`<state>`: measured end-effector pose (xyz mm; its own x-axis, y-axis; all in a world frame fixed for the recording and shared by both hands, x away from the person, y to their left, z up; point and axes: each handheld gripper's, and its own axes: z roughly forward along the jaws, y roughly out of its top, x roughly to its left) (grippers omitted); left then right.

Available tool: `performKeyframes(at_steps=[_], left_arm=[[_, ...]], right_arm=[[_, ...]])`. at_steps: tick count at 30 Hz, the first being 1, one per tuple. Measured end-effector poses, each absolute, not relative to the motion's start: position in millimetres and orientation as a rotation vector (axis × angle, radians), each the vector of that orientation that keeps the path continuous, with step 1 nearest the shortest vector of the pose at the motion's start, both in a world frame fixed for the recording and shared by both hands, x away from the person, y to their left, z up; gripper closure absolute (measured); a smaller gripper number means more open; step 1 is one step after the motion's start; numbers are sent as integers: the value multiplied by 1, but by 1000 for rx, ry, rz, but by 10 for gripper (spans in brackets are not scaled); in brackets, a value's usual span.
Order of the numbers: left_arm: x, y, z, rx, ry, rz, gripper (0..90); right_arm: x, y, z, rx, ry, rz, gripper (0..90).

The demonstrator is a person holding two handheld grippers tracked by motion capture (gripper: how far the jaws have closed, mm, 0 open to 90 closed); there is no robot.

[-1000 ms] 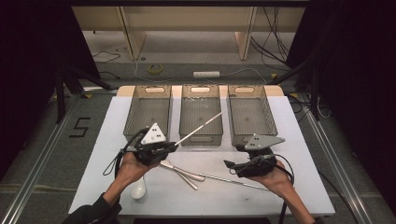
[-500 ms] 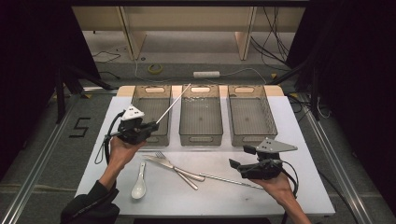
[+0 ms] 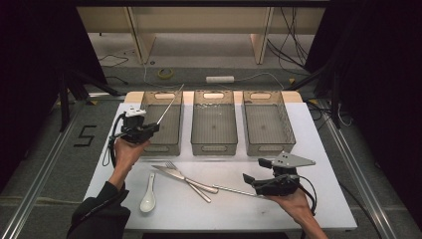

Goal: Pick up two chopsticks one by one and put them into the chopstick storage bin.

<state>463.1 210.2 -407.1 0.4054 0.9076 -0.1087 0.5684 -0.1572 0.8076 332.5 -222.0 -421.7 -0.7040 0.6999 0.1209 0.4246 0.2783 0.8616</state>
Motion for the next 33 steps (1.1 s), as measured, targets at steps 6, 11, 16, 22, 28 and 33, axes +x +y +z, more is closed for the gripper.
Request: performKeyframes(at_steps=[6, 11, 16, 22, 28, 33], left_arm=[[473, 217, -411, 1840, 1319, 531, 838], [478, 222, -416, 1843, 1363, 543, 838], [486, 227, -424, 1830, 1419, 523, 837], [490, 229, -429, 1816, 1462, 524, 834], [491, 232, -429, 1779, 1493, 517, 697], [488, 231, -421, 1752, 1472, 482, 535]], right_arm=[[332, -222, -421, 1028, 2271, 1401, 222], [332, -221, -421, 1016, 2280, 1397, 224], [332, -219, -422, 1007, 2294, 1392, 224], [333, -217, -422, 1001, 2304, 1391, 225], [333, -216, -422, 993, 2315, 1390, 225], [333, -216, -421, 985, 2326, 1391, 226]])
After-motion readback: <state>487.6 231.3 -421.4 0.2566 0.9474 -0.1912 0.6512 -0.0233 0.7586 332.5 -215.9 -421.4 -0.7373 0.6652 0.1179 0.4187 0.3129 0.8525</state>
